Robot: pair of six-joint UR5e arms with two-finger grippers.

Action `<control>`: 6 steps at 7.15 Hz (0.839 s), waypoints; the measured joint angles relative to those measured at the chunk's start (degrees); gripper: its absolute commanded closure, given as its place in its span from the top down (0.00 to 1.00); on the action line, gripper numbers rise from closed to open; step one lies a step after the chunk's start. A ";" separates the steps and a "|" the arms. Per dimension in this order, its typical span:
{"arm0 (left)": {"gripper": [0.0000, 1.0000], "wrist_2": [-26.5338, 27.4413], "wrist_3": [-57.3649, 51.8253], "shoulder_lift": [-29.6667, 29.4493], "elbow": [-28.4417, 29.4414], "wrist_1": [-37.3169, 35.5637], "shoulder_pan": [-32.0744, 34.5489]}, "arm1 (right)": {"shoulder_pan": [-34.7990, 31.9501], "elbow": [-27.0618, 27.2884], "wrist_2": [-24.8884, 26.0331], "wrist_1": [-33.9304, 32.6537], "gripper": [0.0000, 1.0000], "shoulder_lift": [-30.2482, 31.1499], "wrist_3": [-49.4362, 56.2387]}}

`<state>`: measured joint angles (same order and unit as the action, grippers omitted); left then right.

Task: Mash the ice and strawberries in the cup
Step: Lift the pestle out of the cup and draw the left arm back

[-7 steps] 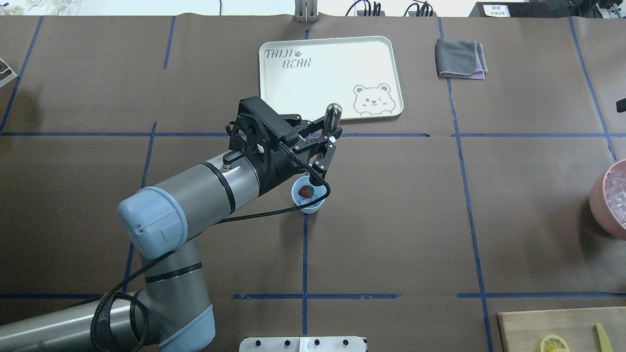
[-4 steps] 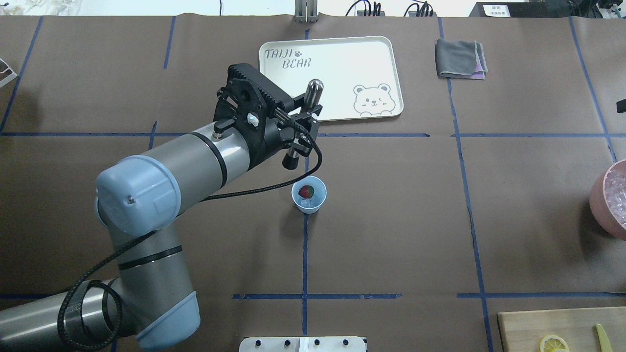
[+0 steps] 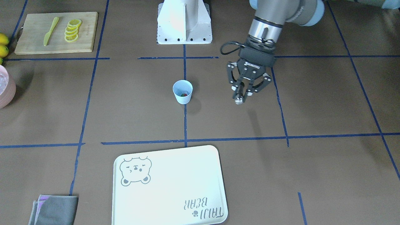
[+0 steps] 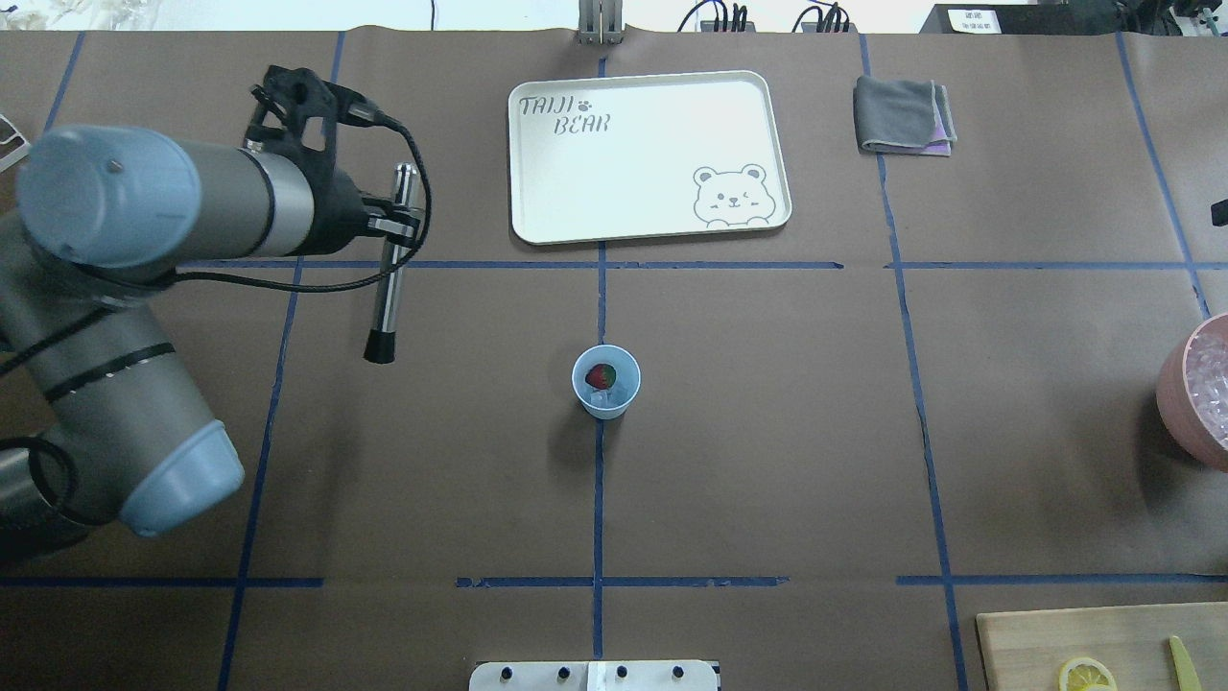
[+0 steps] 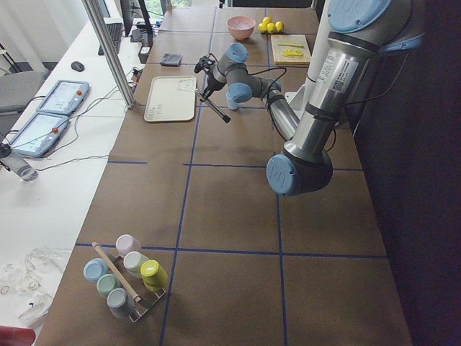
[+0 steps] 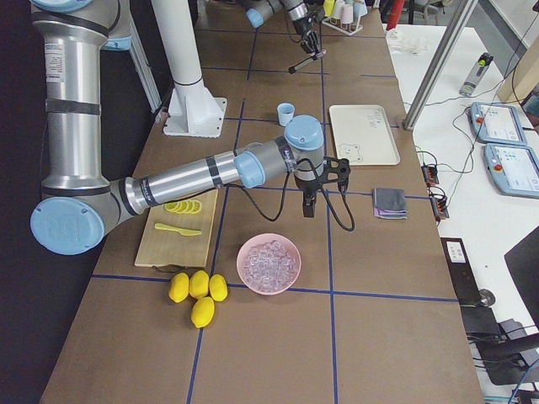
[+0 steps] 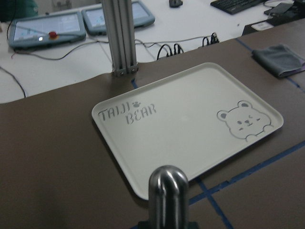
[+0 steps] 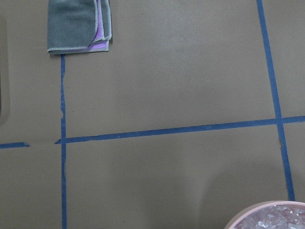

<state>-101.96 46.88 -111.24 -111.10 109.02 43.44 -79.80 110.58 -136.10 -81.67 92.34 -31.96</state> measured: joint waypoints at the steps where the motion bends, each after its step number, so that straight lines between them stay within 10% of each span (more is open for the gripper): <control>1: 0.00 -7.85 0.17 5.37 0.83 -0.56 4.68 | 0.00 -0.23 0.03 -0.02 1.00 0.00 0.13; 3: 0.00 -21.58 -0.16 12.65 8.54 -1.11 13.29 | 0.00 -0.49 -0.01 0.09 1.00 -0.03 0.35; 6: 0.00 -26.17 -8.35 15.02 24.68 -1.93 17.85 | 0.00 -0.32 -0.04 0.35 1.00 0.02 0.26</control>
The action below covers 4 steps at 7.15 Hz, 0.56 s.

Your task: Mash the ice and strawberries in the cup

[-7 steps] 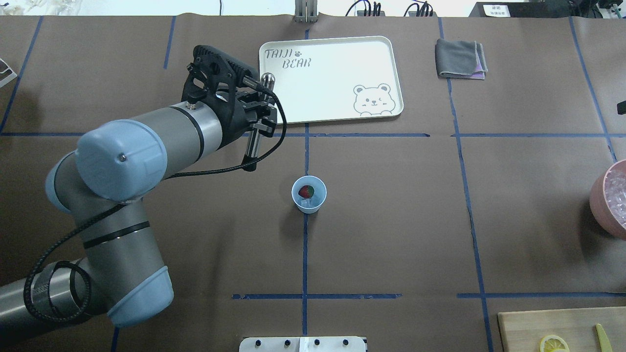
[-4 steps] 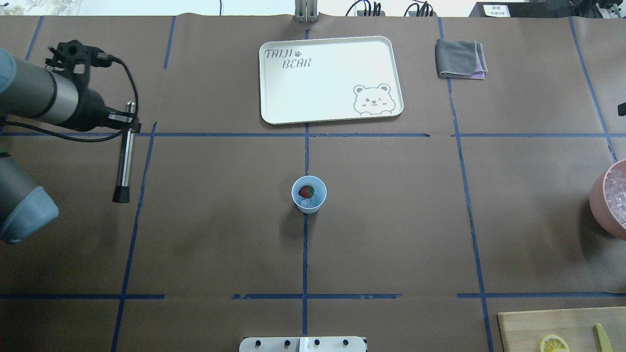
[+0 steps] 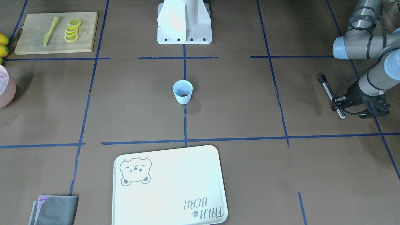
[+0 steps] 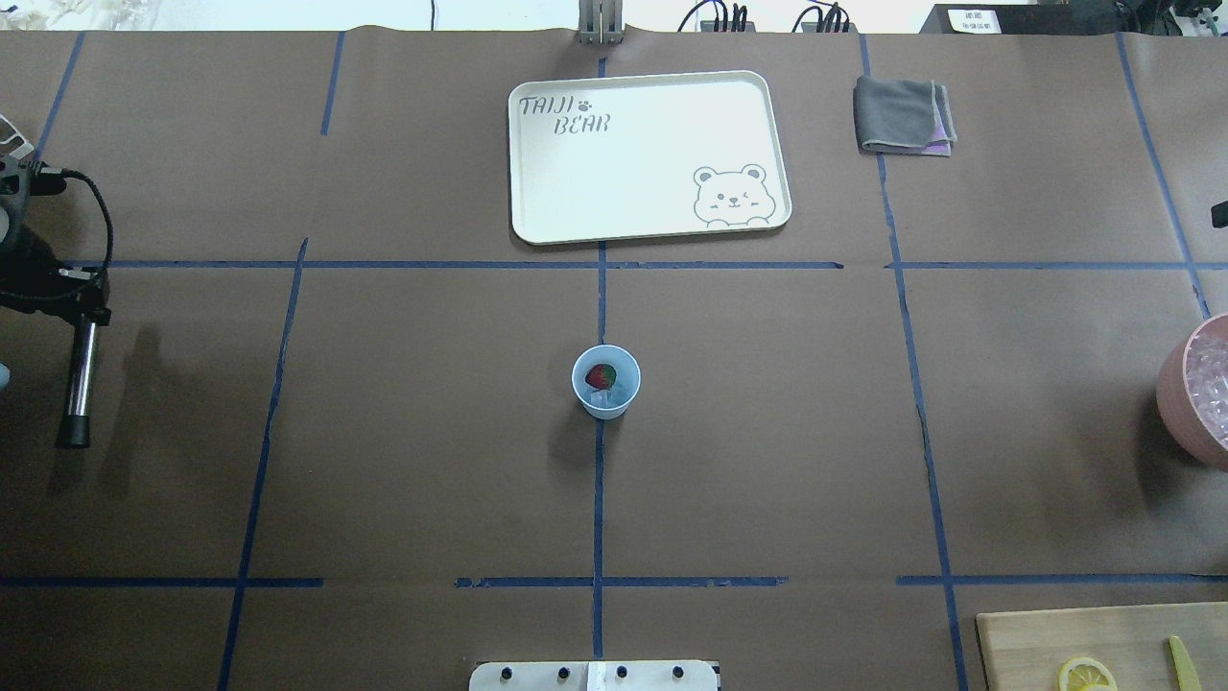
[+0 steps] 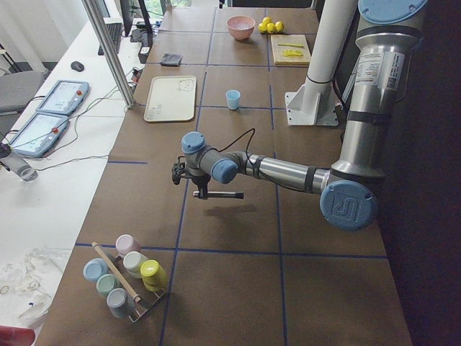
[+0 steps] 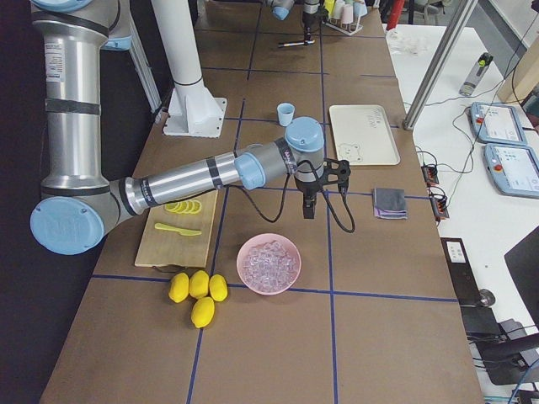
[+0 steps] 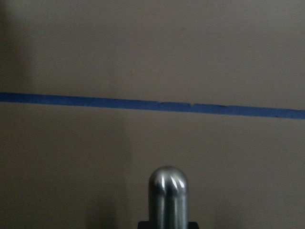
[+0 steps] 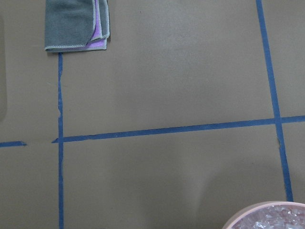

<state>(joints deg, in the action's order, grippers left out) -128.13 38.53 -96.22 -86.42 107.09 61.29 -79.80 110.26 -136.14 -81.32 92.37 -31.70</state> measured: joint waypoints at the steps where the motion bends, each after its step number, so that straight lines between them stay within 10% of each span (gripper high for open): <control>1: 0.00 -0.15 -3.40 0.04 2.14 -1.83 1.09 | 0.00 0.09 0.00 0.08 1.00 0.00 -0.21; 4: 0.00 -0.41 -13.39 0.07 3.16 -8.98 4.26 | 0.00 0.24 0.07 0.19 1.00 0.06 -0.46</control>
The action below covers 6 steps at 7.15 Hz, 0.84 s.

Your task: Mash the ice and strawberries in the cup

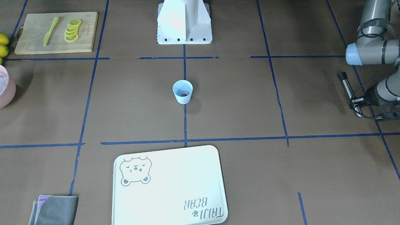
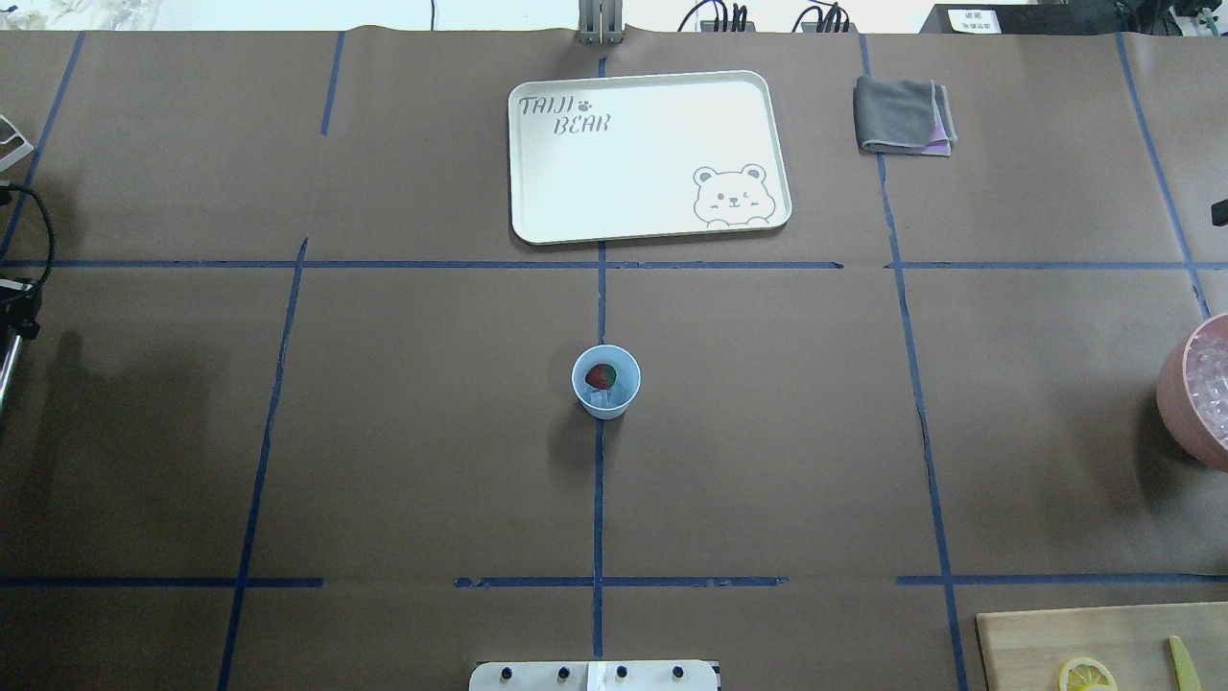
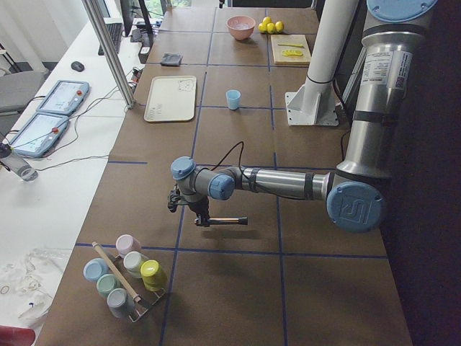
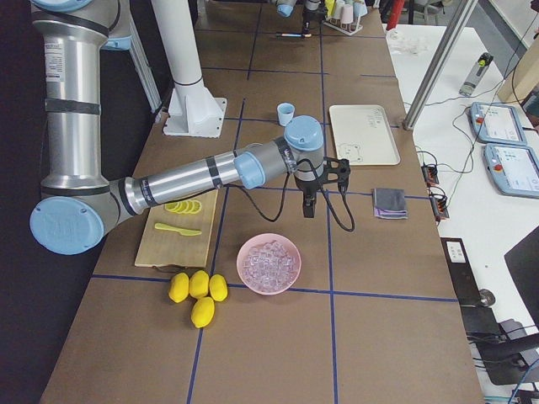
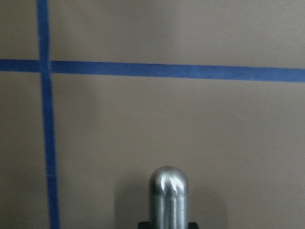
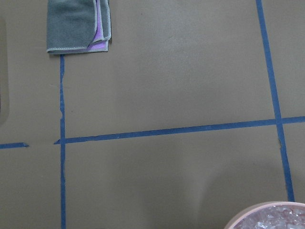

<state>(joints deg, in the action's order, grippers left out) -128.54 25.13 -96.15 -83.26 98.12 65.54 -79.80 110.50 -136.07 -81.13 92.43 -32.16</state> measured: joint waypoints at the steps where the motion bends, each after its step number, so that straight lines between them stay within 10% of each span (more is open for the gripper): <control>1: 0.00 -0.01 -0.63 0.29 0.19 -0.38 0.20 | 0.00 0.04 0.01 0.00 1.00 0.01 -0.01; 6: 0.06 0.10 -1.42 0.46 2.71 0.26 0.07 | 0.00 0.07 -0.04 0.07 1.00 0.02 -0.03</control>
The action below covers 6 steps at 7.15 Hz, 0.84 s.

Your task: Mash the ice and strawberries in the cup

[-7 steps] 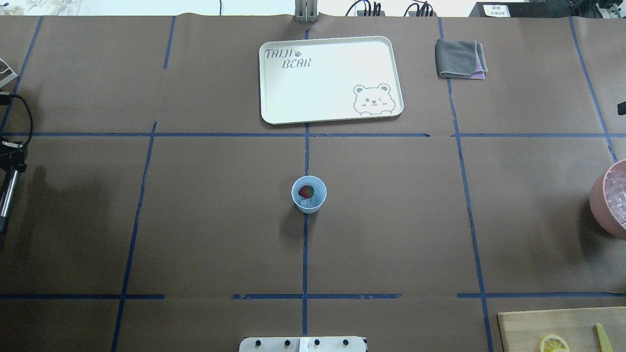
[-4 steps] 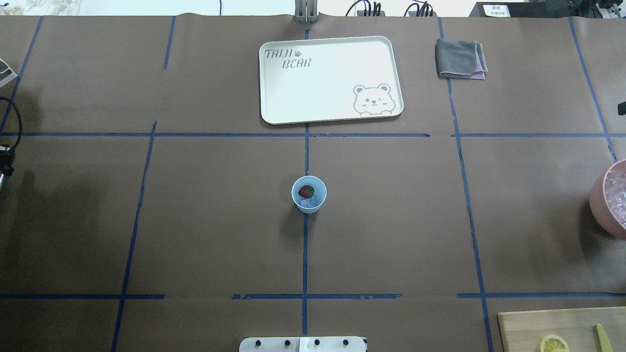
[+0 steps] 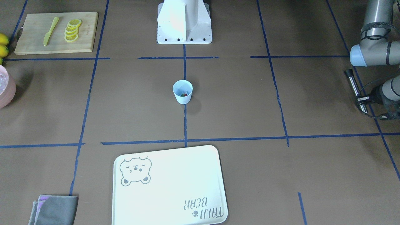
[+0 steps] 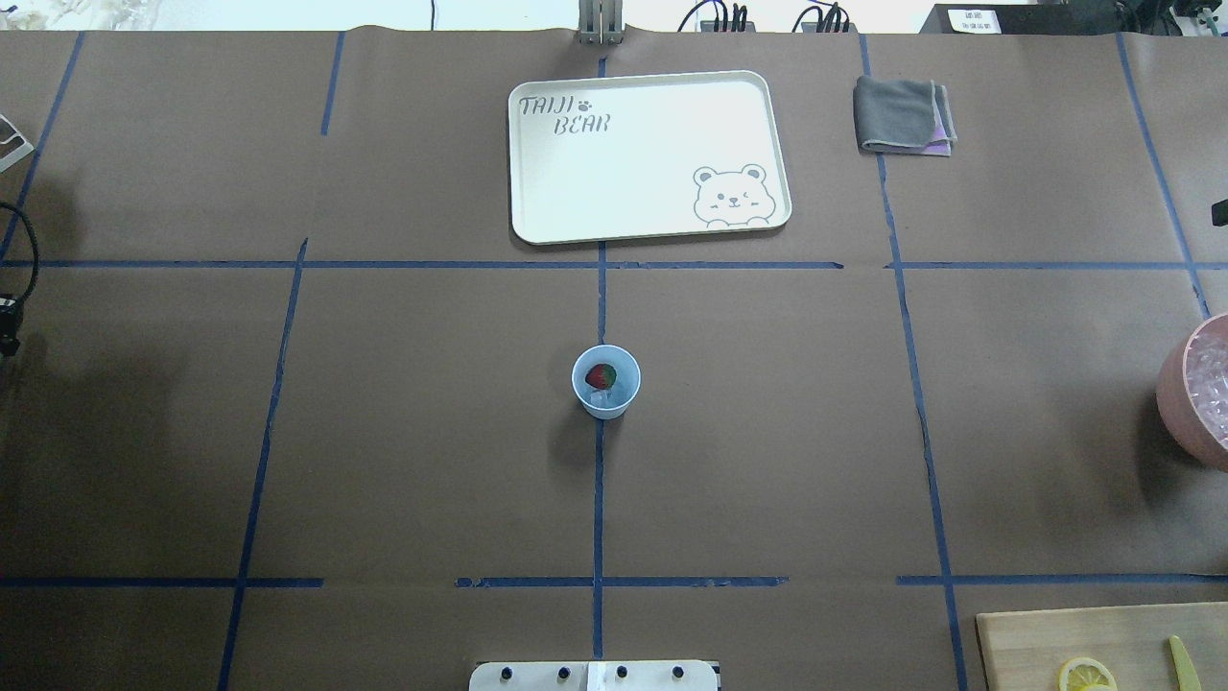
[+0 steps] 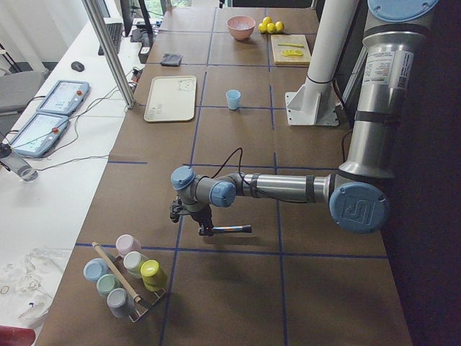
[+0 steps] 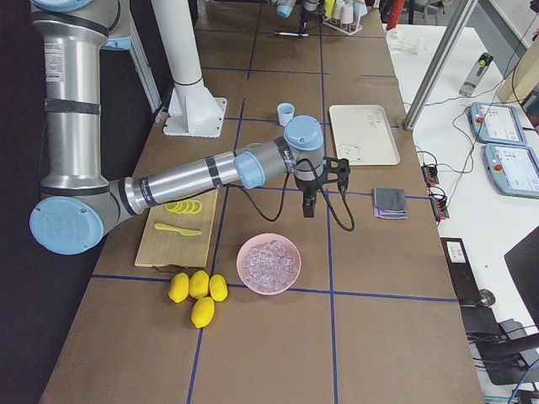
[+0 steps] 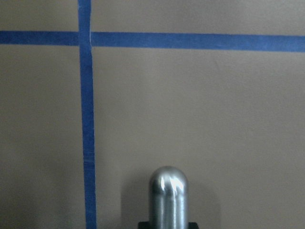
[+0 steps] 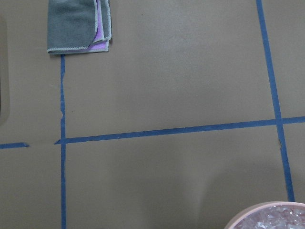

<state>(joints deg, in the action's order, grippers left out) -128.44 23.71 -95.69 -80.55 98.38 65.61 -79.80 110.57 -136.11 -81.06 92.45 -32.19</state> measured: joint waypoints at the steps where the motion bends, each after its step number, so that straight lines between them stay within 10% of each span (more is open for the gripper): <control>1: 0.15 0.02 -0.51 0.11 0.65 1.39 0.00 | 0.00 0.03 -0.02 0.01 1.00 -0.04 -0.04; 4: 1.00 0.03 -1.22 0.24 2.37 3.65 -0.07 | 0.00 0.15 -0.03 0.02 1.00 -0.07 -0.04; 6: 1.00 0.01 -1.18 0.27 1.86 3.88 0.04 | 0.00 0.40 -0.03 -0.12 1.00 -0.13 -0.05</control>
<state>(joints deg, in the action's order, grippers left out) -128.42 22.54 -95.42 -78.69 102.25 65.64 -79.81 110.96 -136.14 -81.17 92.31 -32.23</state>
